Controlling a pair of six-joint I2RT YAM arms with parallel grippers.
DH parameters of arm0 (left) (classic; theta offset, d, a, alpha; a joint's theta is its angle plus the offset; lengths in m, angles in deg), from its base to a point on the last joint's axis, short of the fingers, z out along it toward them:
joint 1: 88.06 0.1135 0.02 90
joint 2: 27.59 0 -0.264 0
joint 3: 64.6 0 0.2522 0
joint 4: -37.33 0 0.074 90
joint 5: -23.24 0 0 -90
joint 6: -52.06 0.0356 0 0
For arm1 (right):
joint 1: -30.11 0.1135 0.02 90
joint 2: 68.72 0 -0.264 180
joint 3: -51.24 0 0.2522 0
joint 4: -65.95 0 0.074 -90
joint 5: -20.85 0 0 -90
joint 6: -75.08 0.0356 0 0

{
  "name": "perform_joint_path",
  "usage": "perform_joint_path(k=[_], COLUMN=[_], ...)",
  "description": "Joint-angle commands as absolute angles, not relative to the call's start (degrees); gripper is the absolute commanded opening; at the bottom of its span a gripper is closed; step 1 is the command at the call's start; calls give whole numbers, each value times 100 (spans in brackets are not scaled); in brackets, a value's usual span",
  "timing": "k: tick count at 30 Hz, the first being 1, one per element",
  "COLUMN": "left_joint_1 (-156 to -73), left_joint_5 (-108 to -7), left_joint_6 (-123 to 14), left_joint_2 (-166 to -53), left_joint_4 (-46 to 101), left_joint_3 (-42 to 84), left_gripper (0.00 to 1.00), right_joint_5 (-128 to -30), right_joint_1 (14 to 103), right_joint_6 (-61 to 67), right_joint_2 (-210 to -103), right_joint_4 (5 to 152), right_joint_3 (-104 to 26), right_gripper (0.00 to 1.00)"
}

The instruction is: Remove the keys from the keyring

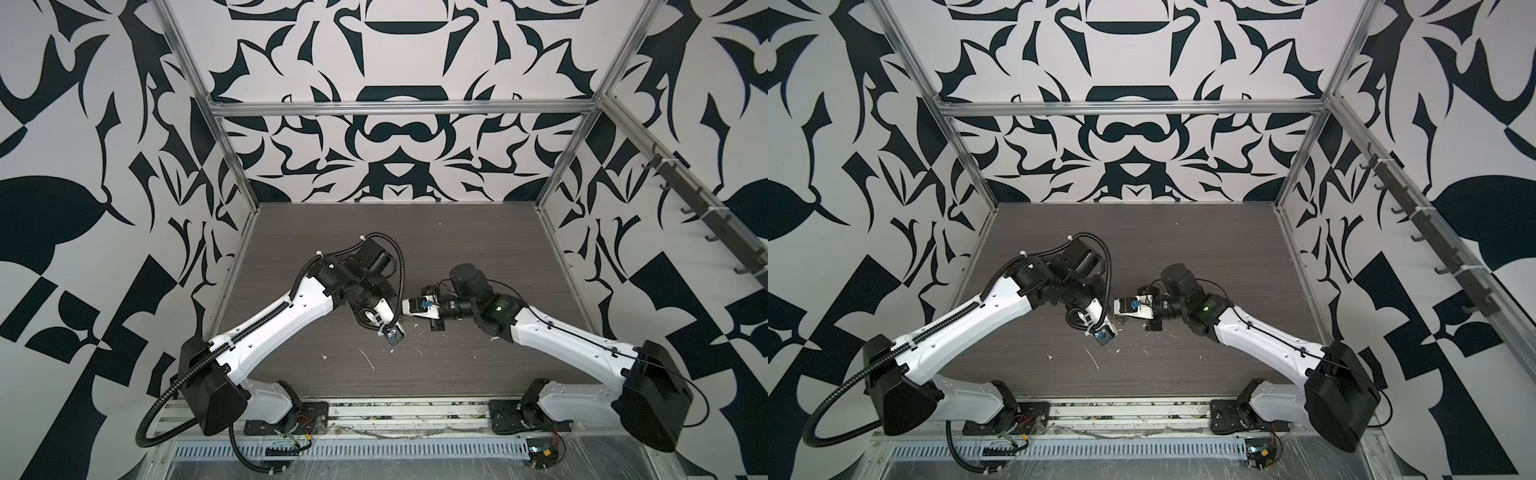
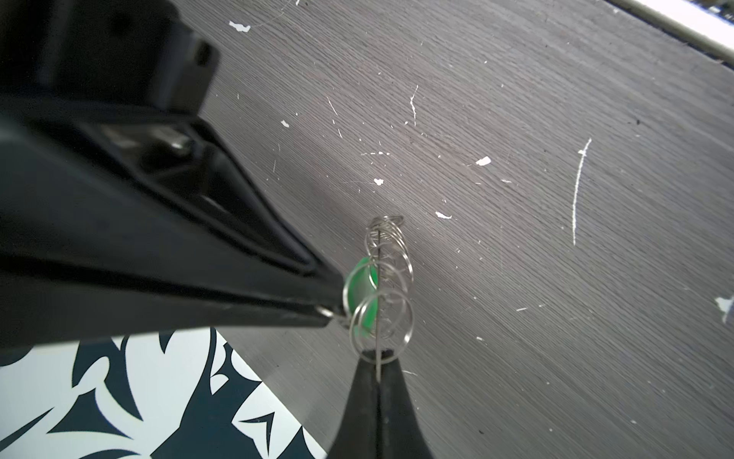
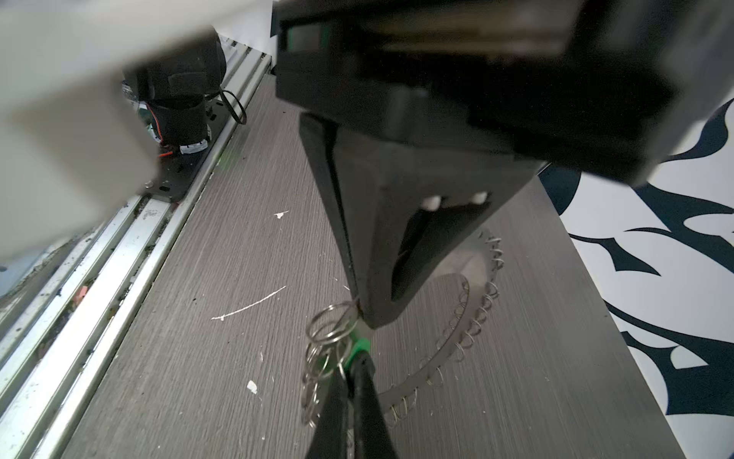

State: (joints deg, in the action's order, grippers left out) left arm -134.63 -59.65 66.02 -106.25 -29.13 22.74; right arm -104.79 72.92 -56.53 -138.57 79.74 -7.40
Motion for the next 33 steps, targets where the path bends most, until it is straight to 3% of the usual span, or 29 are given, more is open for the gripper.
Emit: perform_joint_path(k=[1,3,4,9,14,19,25,33], left_joint_1=[-13343,-13282,-13256,-13174,-13179,-13191,-13235,-13673], left_joint_5=[-5687,-5626,-5597,-5417,-4688,-4261,-5094,-6608], left_joint_6=[6495,6443,6401,5954,4058,1576,-690,-1586], left_joint_2=[-10415,-10368,-10314,-9871,-9429,-8815,-8310,-8167], left_joint_4=[-2737,-2693,-2631,-2171,-1532,262,1934,2284], left_joint_3=[2200,2169,2131,1918,1844,1109,348,78], left_gripper=[14,31,34,42,43,38,41,42], right_joint_5=[-10080,-9948,-9886,-9676,-9482,-9378,-9009,-8389], right_joint_1=[7309,7309,7309,7309,7309,7309,7338,7387], right_joint_6=[-5805,-5801,-5799,-5736,-5607,-5184,-4147,-2926], right_joint_2=[-13581,-13490,-13446,-13279,-13058,-12859,-12962,-13027], right_joint_4=[8293,8354,8387,8540,8648,8424,7986,8189], right_joint_3=[-1106,-1144,-1164,-1327,-1516,-1543,-1655,-2053], right_gripper=[0,0,0,0,0,0,0,0])
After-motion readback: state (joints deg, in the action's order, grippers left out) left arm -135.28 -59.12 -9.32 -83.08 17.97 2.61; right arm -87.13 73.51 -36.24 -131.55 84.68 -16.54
